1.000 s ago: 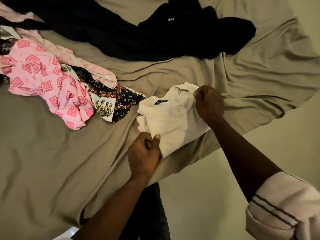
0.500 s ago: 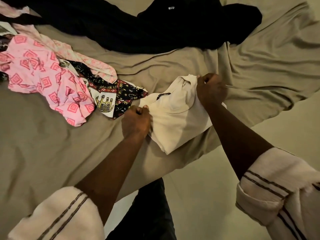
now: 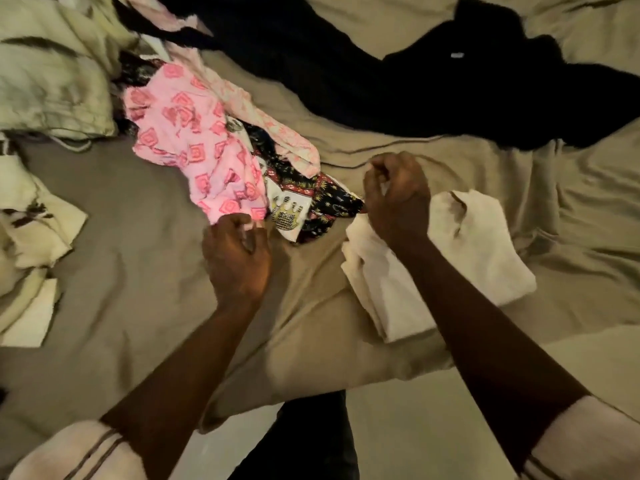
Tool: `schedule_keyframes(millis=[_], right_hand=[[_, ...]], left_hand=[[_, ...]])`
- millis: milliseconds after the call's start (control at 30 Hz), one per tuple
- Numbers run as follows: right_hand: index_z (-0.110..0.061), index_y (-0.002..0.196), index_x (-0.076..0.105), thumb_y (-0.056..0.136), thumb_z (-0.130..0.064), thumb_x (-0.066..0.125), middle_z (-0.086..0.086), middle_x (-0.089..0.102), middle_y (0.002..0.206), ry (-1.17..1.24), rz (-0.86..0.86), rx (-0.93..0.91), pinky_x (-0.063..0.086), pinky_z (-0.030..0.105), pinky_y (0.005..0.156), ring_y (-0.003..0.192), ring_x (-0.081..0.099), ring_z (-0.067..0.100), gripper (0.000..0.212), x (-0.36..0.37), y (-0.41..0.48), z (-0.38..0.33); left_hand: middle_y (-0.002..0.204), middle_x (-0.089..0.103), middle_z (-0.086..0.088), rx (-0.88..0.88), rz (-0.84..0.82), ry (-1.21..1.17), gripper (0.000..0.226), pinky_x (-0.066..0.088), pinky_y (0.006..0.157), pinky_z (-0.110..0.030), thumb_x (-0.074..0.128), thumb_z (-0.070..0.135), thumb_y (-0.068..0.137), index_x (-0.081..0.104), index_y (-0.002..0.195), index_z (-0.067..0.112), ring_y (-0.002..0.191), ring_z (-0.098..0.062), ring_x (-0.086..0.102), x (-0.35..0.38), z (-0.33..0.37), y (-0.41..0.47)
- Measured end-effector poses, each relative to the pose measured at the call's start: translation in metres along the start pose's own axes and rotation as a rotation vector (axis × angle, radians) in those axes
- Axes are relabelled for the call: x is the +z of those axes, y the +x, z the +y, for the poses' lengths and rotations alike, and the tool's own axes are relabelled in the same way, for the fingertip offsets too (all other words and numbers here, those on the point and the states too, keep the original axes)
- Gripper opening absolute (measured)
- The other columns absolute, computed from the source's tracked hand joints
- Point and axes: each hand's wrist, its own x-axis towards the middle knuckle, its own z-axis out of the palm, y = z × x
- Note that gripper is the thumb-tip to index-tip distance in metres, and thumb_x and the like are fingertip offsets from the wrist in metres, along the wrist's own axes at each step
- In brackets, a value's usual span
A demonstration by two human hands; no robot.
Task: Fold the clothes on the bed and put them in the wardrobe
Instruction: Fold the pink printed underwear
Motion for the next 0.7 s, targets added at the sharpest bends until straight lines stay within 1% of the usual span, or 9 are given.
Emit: schedule_keyframes(millis=[133, 200, 267, 333, 433, 533, 567, 633, 700], right_hand=[[-0.016, 0.106, 0.071, 0.091, -0.028, 0.055, 0.008, 0.067, 0.102, 0.060, -0.257, -0.113, 0.053, 0.043, 0.080, 0.093, 0.065, 0.029, 0.025, 0.059, 0.007, -0.073], [-0.020, 0.127, 0.065, 0.091, -0.027, 0.058, 0.008, 0.061, 0.120, 0.019, -0.504, -0.230, 0.055, 0.045, 0.083, 0.101, 0.065, 0.030, 0.037, 0.085, 0.009, -0.099], [-0.027, 0.148, 0.047, 0.090, -0.023, 0.065, 0.009, 0.046, 0.138, -0.167, -0.671, -0.378, 0.056, 0.044, 0.085, 0.113, 0.059, 0.031, 0.061, 0.110, 0.012, -0.118], [-0.036, 0.151, 0.041, 0.090, -0.024, 0.068, 0.009, 0.040, 0.140, -0.327, -0.680, -0.460, 0.053, 0.044, 0.086, 0.117, 0.056, 0.031, 0.068, 0.128, 0.015, -0.129], [-0.034, 0.134, 0.057, 0.091, -0.026, 0.070, 0.007, 0.046, 0.129, -0.384, -0.666, -0.504, 0.052, 0.041, 0.084, 0.112, 0.059, 0.031, 0.045, 0.137, 0.027, -0.135], [-0.025, 0.121, 0.070, 0.094, -0.032, 0.068, 0.006, 0.055, 0.117, -0.188, -0.733, -0.455, 0.050, 0.039, 0.084, 0.107, 0.060, 0.029, 0.028, 0.131, 0.038, -0.143], [-0.023, 0.119, 0.072, 0.094, -0.036, 0.066, 0.005, 0.057, 0.115, -0.131, -0.737, -0.419, 0.050, 0.038, 0.087, 0.107, 0.060, 0.028, 0.028, 0.126, 0.044, -0.150], [-0.025, 0.121, 0.072, 0.093, -0.048, 0.058, 0.003, 0.060, 0.115, -0.055, -0.730, -0.369, 0.049, 0.039, 0.095, 0.112, 0.059, 0.026, 0.039, 0.112, 0.052, -0.164], [-0.027, 0.133, 0.066, 0.087, -0.057, 0.058, 0.002, 0.060, 0.126, 0.107, -0.776, -0.345, 0.048, 0.041, 0.103, 0.120, 0.057, 0.020, 0.055, 0.092, 0.051, -0.188]], left_hand=[[0.127, 0.057, -0.017, 0.059, -0.040, 0.191, 0.063, 0.041, 0.102, -0.046, 0.066, 0.048, 0.082, 0.055, 0.130, 0.009, 0.122, -0.039, 0.050, -0.031, -0.039, 0.056], [0.126, 0.061, -0.019, 0.083, -0.142, 0.117, 0.077, 0.044, 0.104, -0.048, 0.069, 0.054, 0.076, 0.053, 0.134, 0.006, 0.121, -0.040, 0.054, -0.044, -0.047, 0.079], [0.128, 0.066, -0.010, 0.018, -0.240, -0.026, 0.079, 0.049, 0.100, -0.043, 0.074, 0.053, 0.072, 0.053, 0.139, 0.016, 0.118, -0.030, 0.062, -0.053, -0.049, 0.099], [0.121, 0.071, 0.001, -0.126, -0.334, -0.190, 0.075, 0.053, 0.098, -0.038, 0.079, 0.048, 0.069, 0.054, 0.137, 0.028, 0.108, -0.018, 0.068, -0.055, -0.047, 0.110], [0.092, 0.072, 0.003, -0.365, -0.324, -0.382, 0.063, 0.059, 0.089, -0.041, 0.081, 0.040, 0.061, 0.064, 0.121, 0.028, 0.085, -0.017, 0.067, -0.048, -0.047, 0.120], [0.087, 0.078, -0.004, -0.493, -0.375, -0.508, 0.021, 0.060, 0.078, -0.042, 0.083, 0.030, 0.080, 0.078, 0.097, 0.019, 0.076, -0.021, 0.070, -0.055, -0.041, 0.123], [0.086, 0.078, -0.006, -0.532, -0.365, -0.580, 0.010, 0.060, 0.074, -0.040, 0.080, 0.024, 0.088, 0.078, 0.092, 0.016, 0.075, -0.023, 0.070, -0.063, -0.038, 0.126], [0.083, 0.073, -0.010, -0.595, -0.306, -0.715, 0.009, 0.055, 0.065, -0.032, 0.074, 0.016, 0.094, 0.074, 0.089, 0.008, 0.074, -0.023, 0.066, -0.086, -0.028, 0.131], [0.087, 0.075, -0.011, -0.625, -0.241, -0.876, 0.012, 0.057, 0.069, -0.033, 0.068, 0.014, 0.098, 0.073, 0.091, 0.006, 0.076, -0.025, 0.069, -0.119, -0.011, 0.137]])
